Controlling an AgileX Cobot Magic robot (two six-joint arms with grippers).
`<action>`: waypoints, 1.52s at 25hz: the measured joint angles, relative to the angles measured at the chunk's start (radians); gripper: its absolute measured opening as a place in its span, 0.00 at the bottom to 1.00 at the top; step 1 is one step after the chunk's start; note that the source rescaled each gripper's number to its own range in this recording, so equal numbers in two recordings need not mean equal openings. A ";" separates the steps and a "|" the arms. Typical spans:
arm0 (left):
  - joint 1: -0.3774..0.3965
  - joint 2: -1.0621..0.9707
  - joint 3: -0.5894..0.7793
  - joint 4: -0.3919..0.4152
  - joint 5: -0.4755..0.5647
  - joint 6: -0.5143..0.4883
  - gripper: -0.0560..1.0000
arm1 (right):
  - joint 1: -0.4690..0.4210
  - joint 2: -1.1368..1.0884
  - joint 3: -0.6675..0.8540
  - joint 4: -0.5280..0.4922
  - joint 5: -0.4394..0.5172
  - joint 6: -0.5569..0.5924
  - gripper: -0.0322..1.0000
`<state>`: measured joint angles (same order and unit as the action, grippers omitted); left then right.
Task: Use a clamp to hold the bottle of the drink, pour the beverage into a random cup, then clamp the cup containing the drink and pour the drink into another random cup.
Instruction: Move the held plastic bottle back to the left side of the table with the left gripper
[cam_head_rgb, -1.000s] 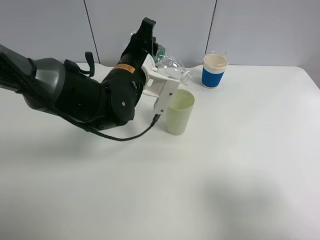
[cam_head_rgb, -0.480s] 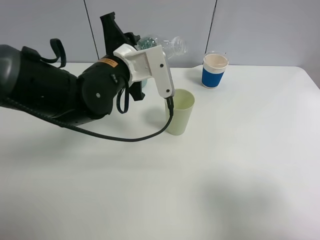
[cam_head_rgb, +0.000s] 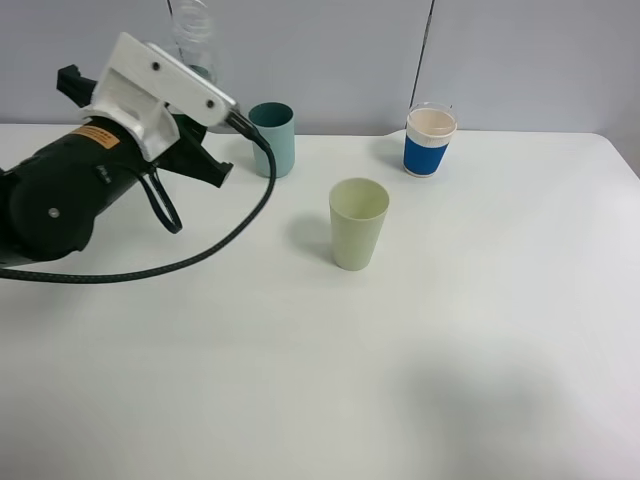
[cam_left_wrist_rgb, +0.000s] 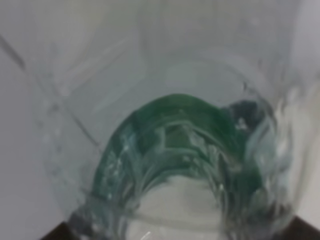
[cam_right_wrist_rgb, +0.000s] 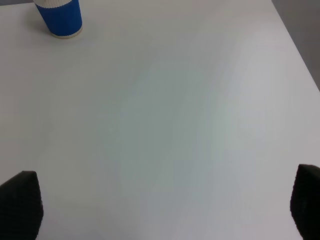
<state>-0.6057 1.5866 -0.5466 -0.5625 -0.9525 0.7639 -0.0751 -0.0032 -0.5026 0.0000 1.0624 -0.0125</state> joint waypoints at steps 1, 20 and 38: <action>0.035 -0.009 0.017 0.045 0.000 -0.099 0.05 | 0.000 0.000 0.000 0.000 0.000 0.000 1.00; 0.506 0.052 0.102 0.704 -0.109 -0.696 0.05 | 0.000 0.000 0.000 0.000 0.000 0.000 1.00; 0.511 0.409 0.106 0.711 -0.255 -0.689 0.05 | 0.000 0.000 0.000 0.000 0.000 0.000 1.00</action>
<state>-0.0945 1.9959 -0.4406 0.1487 -1.2075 0.0745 -0.0751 -0.0032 -0.5026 0.0000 1.0624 -0.0125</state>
